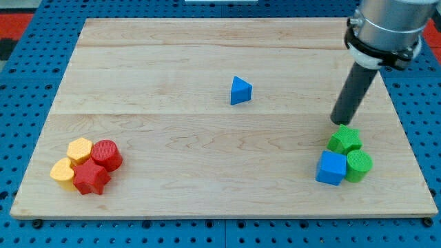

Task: Push the blue triangle slightly down and right

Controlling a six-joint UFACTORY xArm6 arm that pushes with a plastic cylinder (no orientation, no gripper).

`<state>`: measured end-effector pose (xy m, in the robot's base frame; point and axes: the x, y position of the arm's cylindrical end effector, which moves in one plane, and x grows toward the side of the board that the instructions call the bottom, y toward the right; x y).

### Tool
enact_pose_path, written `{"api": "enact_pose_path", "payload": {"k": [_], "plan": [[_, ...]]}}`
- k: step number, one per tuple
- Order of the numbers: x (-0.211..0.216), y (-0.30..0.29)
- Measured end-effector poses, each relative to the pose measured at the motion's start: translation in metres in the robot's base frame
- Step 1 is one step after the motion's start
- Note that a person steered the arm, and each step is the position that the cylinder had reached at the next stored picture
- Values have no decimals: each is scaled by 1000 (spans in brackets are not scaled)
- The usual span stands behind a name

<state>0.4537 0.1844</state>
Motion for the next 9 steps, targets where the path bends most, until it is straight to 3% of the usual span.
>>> {"api": "enact_pose_path", "payload": {"k": [2, 3, 6, 9], "plan": [[-66, -57], [-79, -100], [-79, -158], [-68, -181]]}}
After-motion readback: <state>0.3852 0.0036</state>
